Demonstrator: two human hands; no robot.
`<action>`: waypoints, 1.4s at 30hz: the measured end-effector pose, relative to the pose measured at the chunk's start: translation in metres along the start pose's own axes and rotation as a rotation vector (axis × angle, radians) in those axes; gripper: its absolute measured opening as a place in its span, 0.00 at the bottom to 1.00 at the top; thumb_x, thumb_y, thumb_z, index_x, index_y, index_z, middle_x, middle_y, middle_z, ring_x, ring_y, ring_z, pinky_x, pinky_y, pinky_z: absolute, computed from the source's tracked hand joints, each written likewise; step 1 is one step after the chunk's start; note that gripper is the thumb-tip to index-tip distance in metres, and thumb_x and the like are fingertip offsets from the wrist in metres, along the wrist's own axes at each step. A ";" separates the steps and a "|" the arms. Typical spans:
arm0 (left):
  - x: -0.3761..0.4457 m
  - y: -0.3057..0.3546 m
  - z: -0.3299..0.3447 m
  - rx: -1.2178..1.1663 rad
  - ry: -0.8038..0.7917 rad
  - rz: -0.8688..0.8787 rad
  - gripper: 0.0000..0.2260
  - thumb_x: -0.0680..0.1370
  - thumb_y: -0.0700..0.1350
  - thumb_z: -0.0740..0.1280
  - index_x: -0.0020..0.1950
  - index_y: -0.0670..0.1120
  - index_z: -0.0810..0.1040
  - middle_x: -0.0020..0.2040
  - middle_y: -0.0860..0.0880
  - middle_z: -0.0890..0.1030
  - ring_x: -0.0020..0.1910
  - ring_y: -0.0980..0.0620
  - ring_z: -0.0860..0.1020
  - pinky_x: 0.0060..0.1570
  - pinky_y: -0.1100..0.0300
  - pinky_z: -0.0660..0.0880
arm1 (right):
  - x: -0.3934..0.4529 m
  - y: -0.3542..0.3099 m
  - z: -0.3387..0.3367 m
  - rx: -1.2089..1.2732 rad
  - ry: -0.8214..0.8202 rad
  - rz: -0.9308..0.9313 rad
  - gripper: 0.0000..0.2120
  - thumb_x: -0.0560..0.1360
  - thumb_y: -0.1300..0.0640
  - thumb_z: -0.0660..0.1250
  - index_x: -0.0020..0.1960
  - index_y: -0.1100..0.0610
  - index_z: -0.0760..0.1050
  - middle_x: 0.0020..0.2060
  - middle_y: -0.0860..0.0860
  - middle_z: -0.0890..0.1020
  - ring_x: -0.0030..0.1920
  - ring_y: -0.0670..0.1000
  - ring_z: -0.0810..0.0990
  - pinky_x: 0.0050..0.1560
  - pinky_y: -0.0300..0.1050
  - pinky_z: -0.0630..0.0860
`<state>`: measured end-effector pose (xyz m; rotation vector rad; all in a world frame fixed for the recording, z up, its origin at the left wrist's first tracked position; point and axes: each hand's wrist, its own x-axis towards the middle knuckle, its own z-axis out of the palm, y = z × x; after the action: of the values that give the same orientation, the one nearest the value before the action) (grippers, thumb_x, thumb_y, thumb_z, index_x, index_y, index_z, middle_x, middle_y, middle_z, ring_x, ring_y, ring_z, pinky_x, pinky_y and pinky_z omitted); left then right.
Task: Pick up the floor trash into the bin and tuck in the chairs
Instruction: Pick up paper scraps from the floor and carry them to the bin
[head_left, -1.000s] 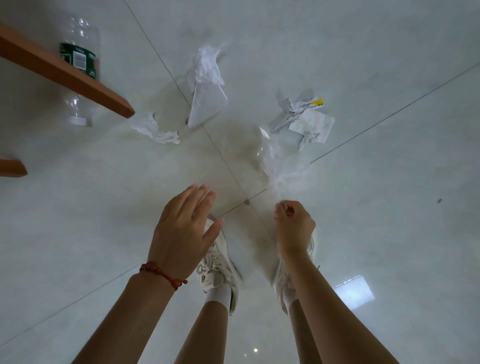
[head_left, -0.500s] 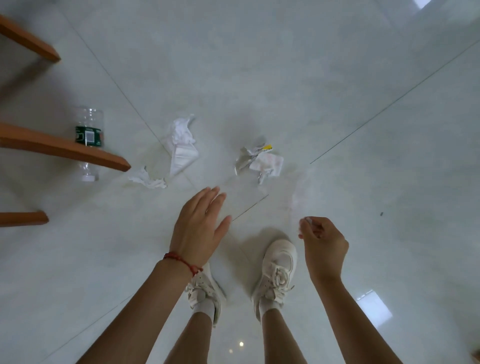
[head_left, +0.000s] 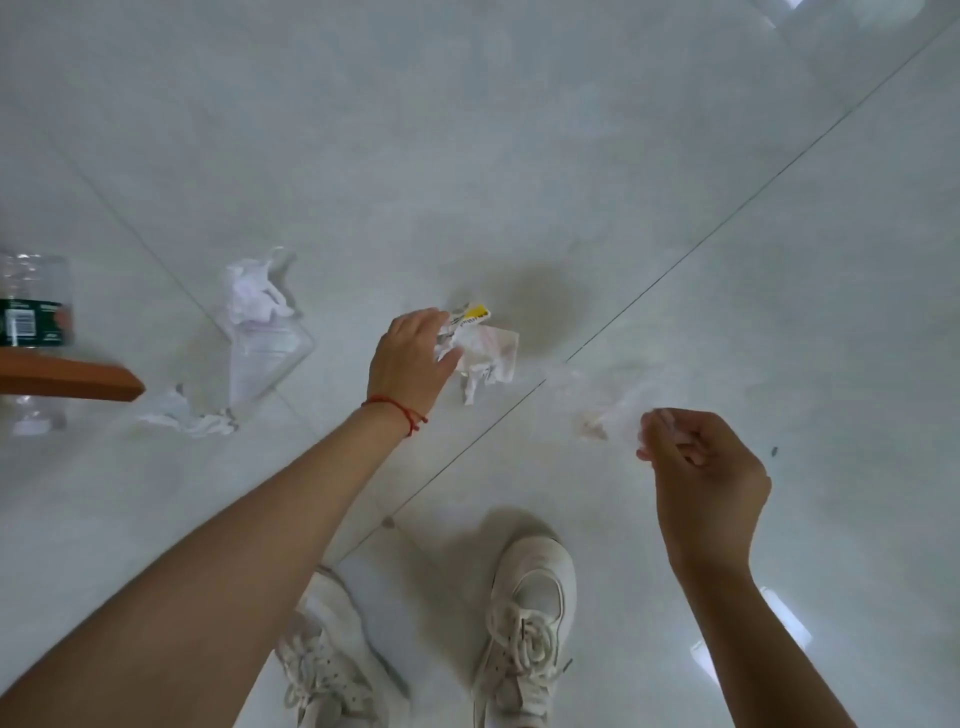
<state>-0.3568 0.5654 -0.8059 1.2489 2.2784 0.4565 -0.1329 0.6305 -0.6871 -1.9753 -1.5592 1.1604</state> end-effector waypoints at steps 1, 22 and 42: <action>0.010 -0.001 0.008 0.012 -0.017 0.016 0.17 0.70 0.38 0.72 0.56 0.34 0.77 0.54 0.36 0.79 0.55 0.36 0.75 0.53 0.48 0.71 | 0.005 0.005 0.001 0.008 0.011 0.010 0.05 0.73 0.60 0.67 0.39 0.55 0.78 0.32 0.49 0.81 0.33 0.46 0.80 0.36 0.26 0.71; 0.071 -0.025 0.062 0.065 -0.068 -0.036 0.07 0.75 0.40 0.67 0.49 0.39 0.81 0.46 0.40 0.80 0.44 0.40 0.77 0.43 0.54 0.72 | 0.018 0.035 0.040 0.038 0.048 -0.001 0.07 0.72 0.60 0.69 0.38 0.50 0.77 0.33 0.46 0.82 0.35 0.48 0.81 0.41 0.37 0.77; -0.067 0.057 -0.176 -0.131 0.223 0.096 0.06 0.70 0.39 0.69 0.43 0.38 0.82 0.34 0.42 0.80 0.31 0.46 0.78 0.37 0.65 0.69 | -0.065 -0.107 -0.024 0.034 -0.050 0.022 0.03 0.72 0.63 0.68 0.41 0.56 0.78 0.33 0.45 0.80 0.37 0.52 0.82 0.44 0.45 0.78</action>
<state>-0.3873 0.5290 -0.6153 1.3007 2.3325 0.8030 -0.1839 0.6099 -0.5720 -1.9611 -1.5349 1.2456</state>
